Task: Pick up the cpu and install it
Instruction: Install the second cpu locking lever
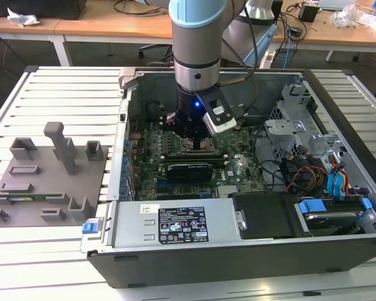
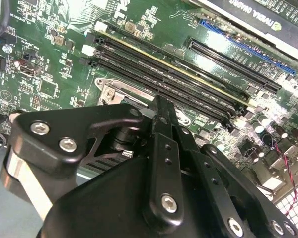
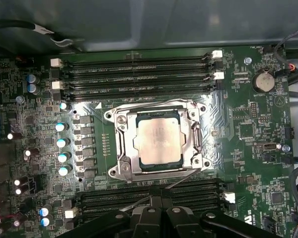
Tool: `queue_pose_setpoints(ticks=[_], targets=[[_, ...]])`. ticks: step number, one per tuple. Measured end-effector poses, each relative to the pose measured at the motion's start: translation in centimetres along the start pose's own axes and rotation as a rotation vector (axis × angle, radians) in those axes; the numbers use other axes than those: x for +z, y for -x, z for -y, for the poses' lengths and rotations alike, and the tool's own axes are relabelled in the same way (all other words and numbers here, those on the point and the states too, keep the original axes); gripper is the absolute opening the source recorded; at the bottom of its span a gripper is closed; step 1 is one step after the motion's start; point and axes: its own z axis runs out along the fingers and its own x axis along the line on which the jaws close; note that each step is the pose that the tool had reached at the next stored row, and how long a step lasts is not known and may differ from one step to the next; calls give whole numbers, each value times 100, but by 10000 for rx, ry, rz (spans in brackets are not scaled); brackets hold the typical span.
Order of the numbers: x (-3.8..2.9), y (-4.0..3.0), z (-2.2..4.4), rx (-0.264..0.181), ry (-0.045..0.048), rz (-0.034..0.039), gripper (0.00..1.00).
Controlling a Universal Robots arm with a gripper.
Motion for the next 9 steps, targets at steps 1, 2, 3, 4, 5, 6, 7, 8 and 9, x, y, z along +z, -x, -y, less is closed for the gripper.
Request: queue_pose_setpoints(ticks=[1, 2, 3, 4, 5, 6, 7, 8, 9], targets=[[2, 0, 0, 1, 2, 1, 11], [2, 0, 0, 1, 2, 1, 11], [2, 0, 0, 1, 2, 1, 11], [2, 0, 0, 1, 2, 1, 11], [2, 0, 0, 1, 2, 1, 11], [2, 0, 0, 1, 2, 1, 11], [2, 0, 0, 1, 2, 1, 11], [3, 0, 0, 1, 3, 1, 11], [3, 0, 0, 1, 3, 1, 11]])
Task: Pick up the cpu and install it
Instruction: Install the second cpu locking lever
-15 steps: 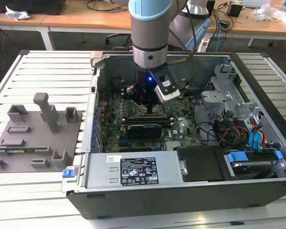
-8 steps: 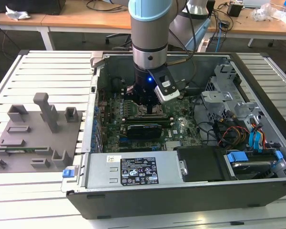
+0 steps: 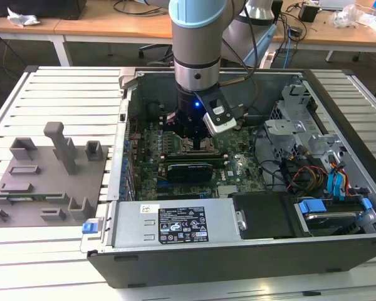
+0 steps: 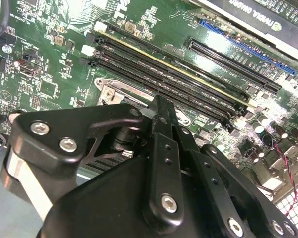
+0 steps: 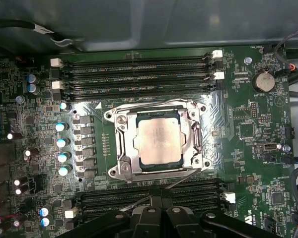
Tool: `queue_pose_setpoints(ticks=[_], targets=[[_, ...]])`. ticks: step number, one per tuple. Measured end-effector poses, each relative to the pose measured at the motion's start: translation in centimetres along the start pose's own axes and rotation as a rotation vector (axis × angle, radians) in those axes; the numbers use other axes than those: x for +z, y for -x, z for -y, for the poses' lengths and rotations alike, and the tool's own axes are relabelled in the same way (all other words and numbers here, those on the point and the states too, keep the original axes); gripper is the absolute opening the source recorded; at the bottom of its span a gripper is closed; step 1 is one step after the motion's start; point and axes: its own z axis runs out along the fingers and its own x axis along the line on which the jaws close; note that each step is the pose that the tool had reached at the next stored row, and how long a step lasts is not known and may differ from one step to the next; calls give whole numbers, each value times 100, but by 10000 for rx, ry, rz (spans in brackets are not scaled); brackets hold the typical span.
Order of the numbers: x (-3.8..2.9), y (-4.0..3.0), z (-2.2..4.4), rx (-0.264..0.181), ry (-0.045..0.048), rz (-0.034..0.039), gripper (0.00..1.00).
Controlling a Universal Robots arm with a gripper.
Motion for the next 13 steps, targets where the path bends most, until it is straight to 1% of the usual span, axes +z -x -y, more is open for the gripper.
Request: queue_pose_setpoints(ticks=[2, 5, 9, 11, 13], targets=[[2, 0, 0, 0, 0, 0, 11], [6, -27, 2, 0, 2, 4, 11], [18, -130, 11, -1, 4, 19, 11], [38, -163, 15, 1, 5, 21, 11], [77, -175, 17, 0, 5, 21, 11]])
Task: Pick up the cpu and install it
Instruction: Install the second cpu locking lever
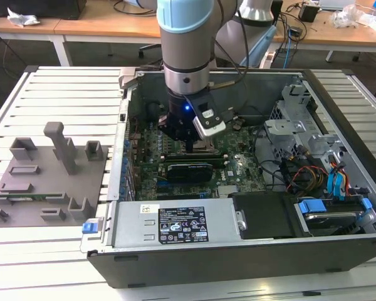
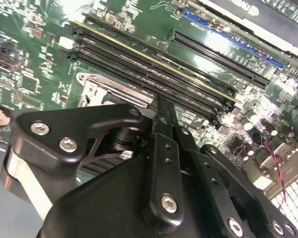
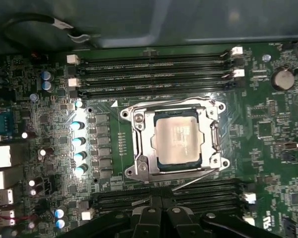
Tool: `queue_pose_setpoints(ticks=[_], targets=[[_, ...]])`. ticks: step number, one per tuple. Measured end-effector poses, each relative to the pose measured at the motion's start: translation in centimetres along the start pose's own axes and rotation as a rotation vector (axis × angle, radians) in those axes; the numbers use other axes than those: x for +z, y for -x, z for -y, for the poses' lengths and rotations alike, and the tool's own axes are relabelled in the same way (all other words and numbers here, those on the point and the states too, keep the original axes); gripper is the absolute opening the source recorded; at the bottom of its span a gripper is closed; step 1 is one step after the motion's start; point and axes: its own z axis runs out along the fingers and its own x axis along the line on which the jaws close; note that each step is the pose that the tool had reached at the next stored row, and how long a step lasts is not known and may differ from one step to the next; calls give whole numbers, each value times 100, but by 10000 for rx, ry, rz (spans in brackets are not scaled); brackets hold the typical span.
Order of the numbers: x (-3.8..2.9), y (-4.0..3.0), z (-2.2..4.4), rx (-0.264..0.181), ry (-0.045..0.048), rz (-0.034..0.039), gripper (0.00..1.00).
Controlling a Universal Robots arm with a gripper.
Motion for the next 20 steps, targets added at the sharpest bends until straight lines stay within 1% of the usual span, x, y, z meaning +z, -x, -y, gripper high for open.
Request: queue_pose_setpoints(ticks=[1, 2, 4, 6, 7, 8, 13, 14, 15, 16, 17, 18, 19, 20], targets=[[39, -4, 2, -1, 4, 1, 11], [61, -7, 3, 1, 12, -1, 11], [84, -11, 7, 5, 62, -5, 11], [99, -19, 10, 14, 160, -12, 11], [105, -21, 17, 15, 221, -17, 11], [109, -31, 31, 21, 303, -23, 11], [110, -43, 44, 23, 314, -25, 11], [111, -43, 46, 25, 356, -36, 11], [112, -43, 51, 37, 472, -71, 11], [113, -42, 60, 49, 616, -94, 11], [113, -40, 81, 69, 846, -111, 11], [115, -34, 161, 100, 1223, -143, 11], [114, -32, 190, 104, 1272, -151, 11], [115, -31, 206, 106, 1296, -153, 11]])
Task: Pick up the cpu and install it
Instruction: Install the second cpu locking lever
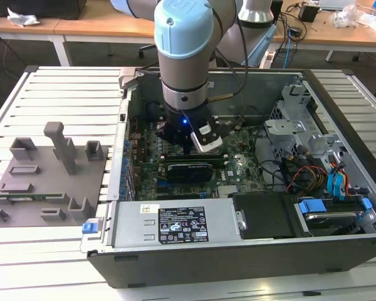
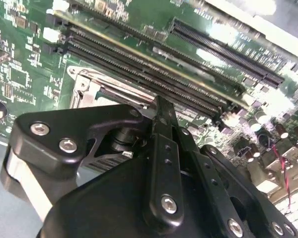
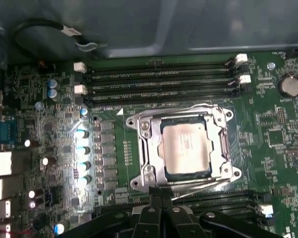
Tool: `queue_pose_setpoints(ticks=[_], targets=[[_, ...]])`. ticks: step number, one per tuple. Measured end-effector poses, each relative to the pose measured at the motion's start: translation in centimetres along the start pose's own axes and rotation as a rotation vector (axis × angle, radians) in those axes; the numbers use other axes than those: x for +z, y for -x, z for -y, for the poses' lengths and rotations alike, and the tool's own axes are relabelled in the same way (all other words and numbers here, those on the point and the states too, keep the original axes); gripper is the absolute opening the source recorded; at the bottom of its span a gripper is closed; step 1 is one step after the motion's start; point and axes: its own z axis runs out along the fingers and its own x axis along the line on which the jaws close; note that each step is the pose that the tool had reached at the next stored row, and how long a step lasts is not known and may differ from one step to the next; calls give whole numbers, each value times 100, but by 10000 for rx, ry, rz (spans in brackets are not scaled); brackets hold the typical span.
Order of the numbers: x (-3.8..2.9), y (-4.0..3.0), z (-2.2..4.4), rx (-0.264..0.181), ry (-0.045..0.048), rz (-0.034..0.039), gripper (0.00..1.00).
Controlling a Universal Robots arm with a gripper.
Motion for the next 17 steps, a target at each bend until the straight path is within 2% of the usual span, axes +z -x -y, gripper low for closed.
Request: queue_pose_setpoints(ticks=[7, 9, 10, 12, 17], targets=[[4, 0, 41, 4, 53, -4, 11], [17, -14, 52, 13, 153, -12, 11], [26, -32, 60, 21, 258, -21, 11], [35, -48, 69, 29, 406, -32, 11], [64, -87, 87, 45, 568, -45, 11]])
